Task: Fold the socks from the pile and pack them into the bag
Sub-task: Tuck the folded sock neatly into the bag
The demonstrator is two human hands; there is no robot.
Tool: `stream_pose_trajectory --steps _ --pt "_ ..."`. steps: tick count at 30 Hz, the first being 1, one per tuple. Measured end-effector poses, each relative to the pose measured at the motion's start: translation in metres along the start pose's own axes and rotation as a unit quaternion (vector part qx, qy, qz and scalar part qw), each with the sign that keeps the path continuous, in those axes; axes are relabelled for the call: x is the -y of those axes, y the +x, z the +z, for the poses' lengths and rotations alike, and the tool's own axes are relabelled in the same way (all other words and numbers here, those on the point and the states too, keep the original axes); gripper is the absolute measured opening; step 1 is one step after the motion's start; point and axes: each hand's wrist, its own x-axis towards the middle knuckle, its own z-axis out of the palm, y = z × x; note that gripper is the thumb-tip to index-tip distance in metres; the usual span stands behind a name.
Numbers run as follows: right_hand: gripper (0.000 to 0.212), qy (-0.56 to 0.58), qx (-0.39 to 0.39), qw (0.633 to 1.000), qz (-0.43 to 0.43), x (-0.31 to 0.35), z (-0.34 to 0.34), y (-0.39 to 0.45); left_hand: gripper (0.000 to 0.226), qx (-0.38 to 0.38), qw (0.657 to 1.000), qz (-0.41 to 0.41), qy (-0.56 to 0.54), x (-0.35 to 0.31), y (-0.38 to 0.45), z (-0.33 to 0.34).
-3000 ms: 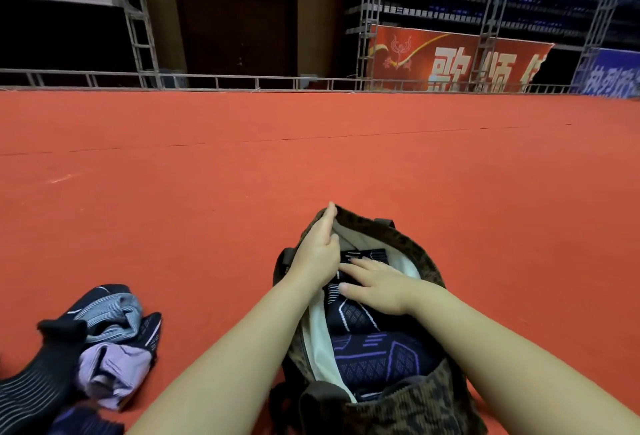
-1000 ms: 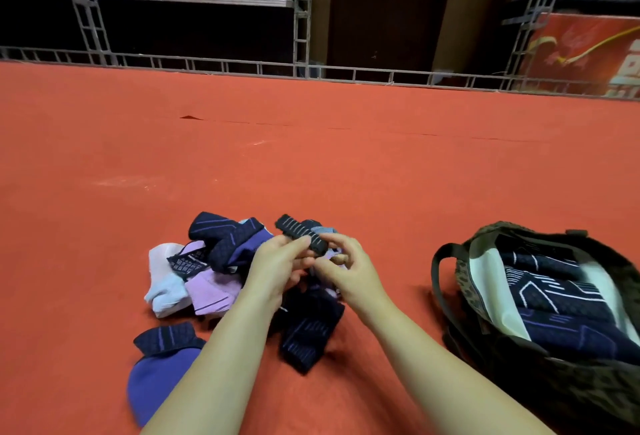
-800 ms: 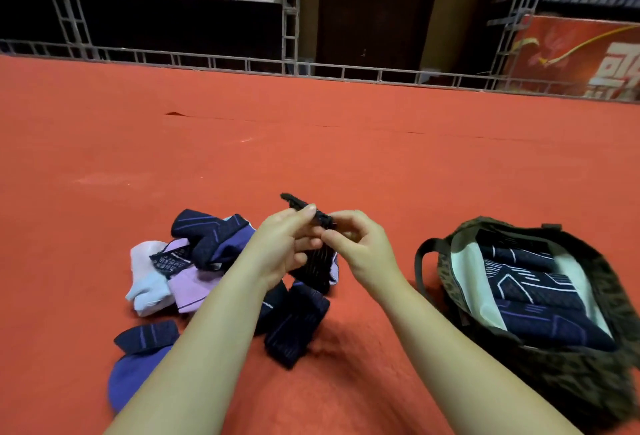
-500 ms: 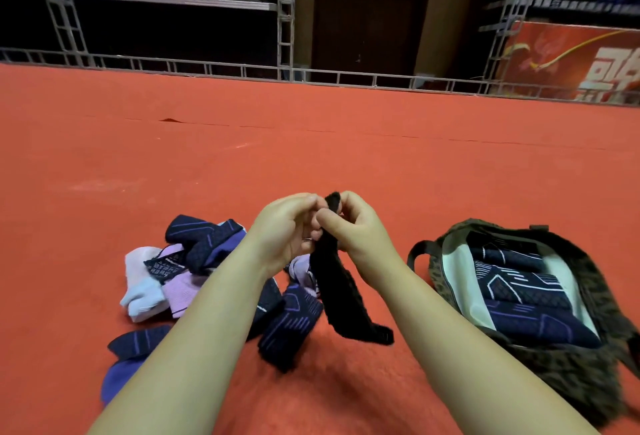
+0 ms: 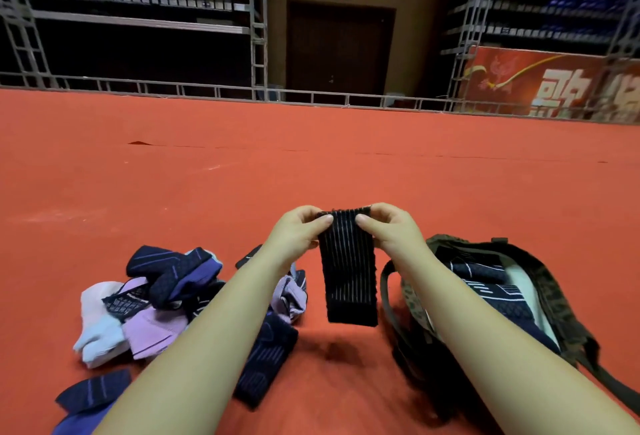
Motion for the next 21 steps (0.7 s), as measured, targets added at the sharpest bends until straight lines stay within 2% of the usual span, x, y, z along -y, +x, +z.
stream_pose_trajectory --steps 3,6,9,13,16,19,21 --pt "0.015 -0.073 -0.018 0.997 -0.023 0.003 -0.025 0.009 0.018 0.026 0.998 0.054 0.017 -0.011 0.018 0.014" --pt "0.016 -0.208 0.009 0.978 -0.001 -0.019 -0.034 -0.008 0.009 0.06 0.991 0.062 0.103 0.016 0.015 0.021" --pt "0.021 -0.266 0.049 0.962 0.048 -0.064 -0.024 -0.053 0.012 0.112 0.977 0.007 0.183 0.068 -0.018 0.028" --pt "0.021 -0.235 0.078 0.959 0.136 -0.126 -0.004 -0.123 0.014 0.161 0.961 -0.076 0.212 0.13 -0.081 0.04" --pt "0.018 -0.224 0.066 0.958 0.169 -0.145 0.0 -0.147 0.017 0.144 0.957 -0.115 0.225 0.148 -0.102 0.043" --pt "0.014 -0.242 0.057 0.956 0.152 -0.146 0.004 -0.139 0.011 0.11 0.964 -0.143 0.196 0.15 -0.109 0.042" --pt "0.013 -0.269 0.071 0.95 0.14 -0.148 0.008 -0.13 0.009 0.071 0.967 -0.124 0.211 0.154 -0.111 0.039"
